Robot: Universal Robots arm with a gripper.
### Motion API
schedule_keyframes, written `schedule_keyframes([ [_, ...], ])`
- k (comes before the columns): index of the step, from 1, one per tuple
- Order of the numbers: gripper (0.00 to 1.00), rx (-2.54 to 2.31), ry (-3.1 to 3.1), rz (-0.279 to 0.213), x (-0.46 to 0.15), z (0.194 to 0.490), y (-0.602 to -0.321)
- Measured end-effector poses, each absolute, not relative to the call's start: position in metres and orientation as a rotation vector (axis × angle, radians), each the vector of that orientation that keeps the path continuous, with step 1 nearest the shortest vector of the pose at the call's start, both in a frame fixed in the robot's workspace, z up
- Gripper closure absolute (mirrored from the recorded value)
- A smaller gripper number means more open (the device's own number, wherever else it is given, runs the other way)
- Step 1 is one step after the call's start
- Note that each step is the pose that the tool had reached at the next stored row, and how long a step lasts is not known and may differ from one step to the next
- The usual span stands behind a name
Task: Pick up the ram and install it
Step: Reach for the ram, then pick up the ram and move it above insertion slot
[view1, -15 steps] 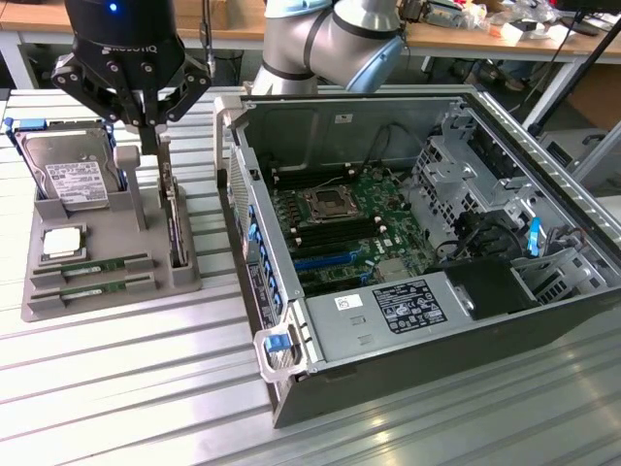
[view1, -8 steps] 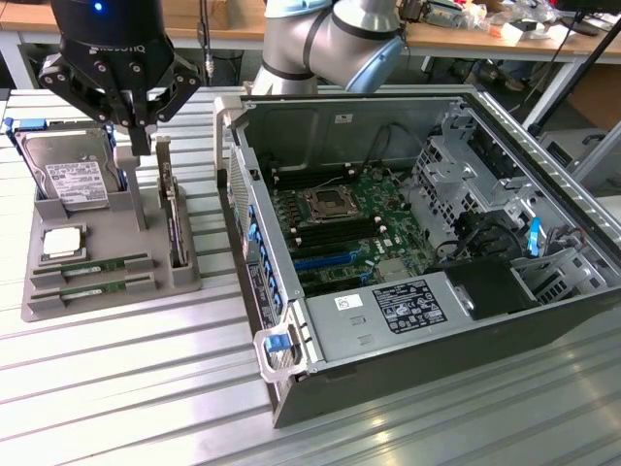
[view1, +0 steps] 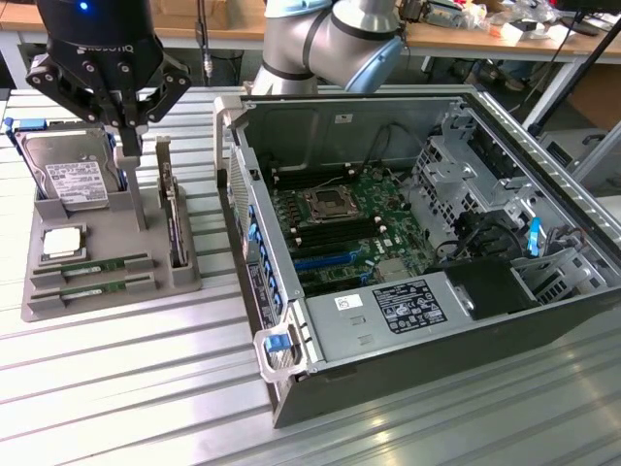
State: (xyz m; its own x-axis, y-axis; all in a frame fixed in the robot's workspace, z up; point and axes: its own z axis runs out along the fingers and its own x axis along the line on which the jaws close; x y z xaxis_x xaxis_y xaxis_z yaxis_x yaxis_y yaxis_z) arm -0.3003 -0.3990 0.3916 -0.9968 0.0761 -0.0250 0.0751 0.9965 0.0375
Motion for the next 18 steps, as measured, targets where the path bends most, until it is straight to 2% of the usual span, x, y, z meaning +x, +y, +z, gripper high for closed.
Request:
schedule_keyframes([
  [3, 0.89, 0.118, 3.112, 0.057, -0.306, 0.392, -0.399],
  [4, 0.89, 0.118, 3.112, 0.057, -0.324, 0.392, -0.399],
  [18, 0.89, 0.115, 3.113, 0.057, -0.324, 0.392, -0.399],
])
